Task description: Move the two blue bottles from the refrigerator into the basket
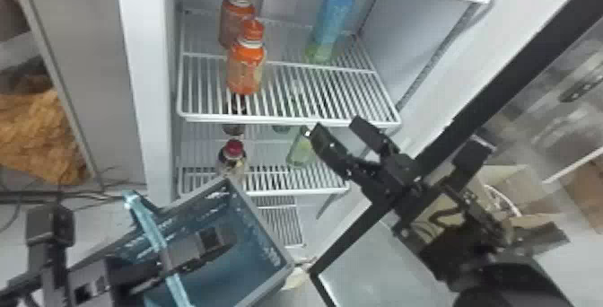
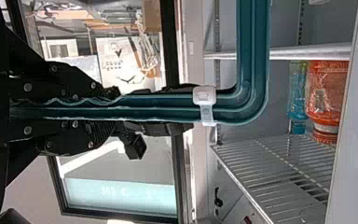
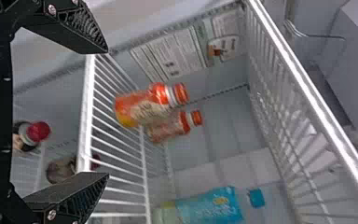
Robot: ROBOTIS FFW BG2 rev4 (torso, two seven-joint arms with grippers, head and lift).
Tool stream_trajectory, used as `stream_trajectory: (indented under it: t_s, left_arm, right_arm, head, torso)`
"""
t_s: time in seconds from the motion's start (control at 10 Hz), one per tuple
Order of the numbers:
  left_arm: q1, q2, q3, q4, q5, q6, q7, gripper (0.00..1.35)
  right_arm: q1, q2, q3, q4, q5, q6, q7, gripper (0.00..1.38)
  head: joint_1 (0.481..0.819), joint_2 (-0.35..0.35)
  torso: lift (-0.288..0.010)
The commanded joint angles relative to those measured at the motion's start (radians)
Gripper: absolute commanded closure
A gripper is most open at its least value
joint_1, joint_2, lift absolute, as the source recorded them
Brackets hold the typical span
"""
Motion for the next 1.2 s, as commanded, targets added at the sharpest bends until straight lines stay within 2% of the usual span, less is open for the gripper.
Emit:
stream_trajectory:
  t_s: [0.0,0.4,1.1]
  left_arm:
    - [-0.001,0.002,-0.001,0.000,0.000,0.001,0.000,1.20]
    - [-0.003,0.003,-0.003,0.000,0.000,0.001,0.000,1.20]
    - [-0.008,0.005,-0.011,0.003,-0.002,0.003,0.000,1.20]
  right_arm:
    - [-0.039,0.002,-0.002,0.034,0.009,-0.037,-0.020,0.11]
    - [-0.164,0.002,-0.002,0.172,0.055,-0.133,-0.067,0.11]
    - [-0.407,-0.010,0.030,0.410,0.112,-0.194,-0.122,0.11]
  head:
    - [0.695,-0.350]
    - [0.695,-0.350]
    - [0.695,-0.350]
  torso:
    - [-0.010]
    - [-0.010]
    - [-0.010]
